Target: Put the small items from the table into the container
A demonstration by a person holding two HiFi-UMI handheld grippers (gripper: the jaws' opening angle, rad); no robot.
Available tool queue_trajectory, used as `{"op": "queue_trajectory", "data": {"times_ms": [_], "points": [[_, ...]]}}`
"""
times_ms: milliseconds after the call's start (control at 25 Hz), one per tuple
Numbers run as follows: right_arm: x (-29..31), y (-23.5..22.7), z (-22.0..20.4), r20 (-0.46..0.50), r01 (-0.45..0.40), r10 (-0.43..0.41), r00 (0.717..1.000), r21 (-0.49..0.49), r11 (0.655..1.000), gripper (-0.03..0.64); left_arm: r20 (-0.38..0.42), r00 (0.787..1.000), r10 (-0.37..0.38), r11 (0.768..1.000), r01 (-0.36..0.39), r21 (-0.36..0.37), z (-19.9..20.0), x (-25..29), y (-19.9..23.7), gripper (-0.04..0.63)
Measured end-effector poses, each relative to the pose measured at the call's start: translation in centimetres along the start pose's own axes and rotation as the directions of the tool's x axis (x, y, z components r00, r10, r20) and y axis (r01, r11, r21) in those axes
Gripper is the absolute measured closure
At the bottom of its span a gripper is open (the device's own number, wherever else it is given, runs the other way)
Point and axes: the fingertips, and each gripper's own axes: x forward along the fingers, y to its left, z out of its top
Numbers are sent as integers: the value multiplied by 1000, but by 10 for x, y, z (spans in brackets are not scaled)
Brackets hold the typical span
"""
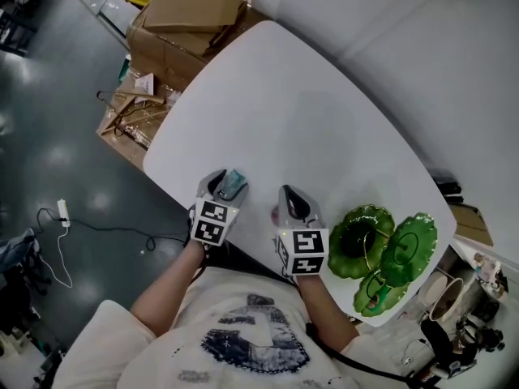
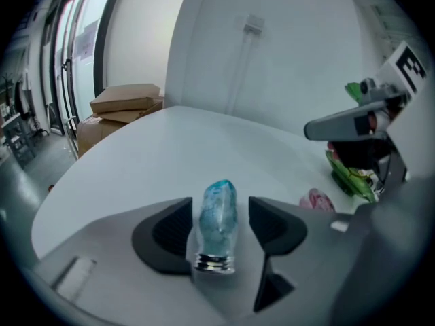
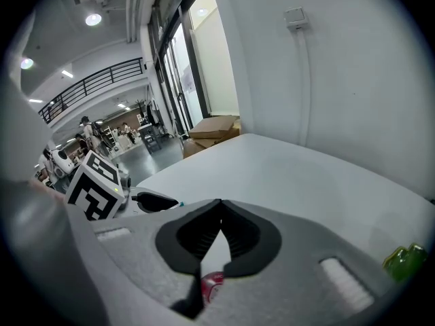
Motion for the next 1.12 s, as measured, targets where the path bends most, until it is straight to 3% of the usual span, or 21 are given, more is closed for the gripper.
{"op": "queue_trajectory", "data": {"times_ms": [520,1120], "points": [[-4,-4,-3,-5,13,-13,1000,12,1000,616,-5,999,32,999,-32,30,-5,5,3,400],[-12,10,-8,-6,34,-34,999,31,999,616,17,1000,-24,999,23,27,-1,-13,6,408]]}}
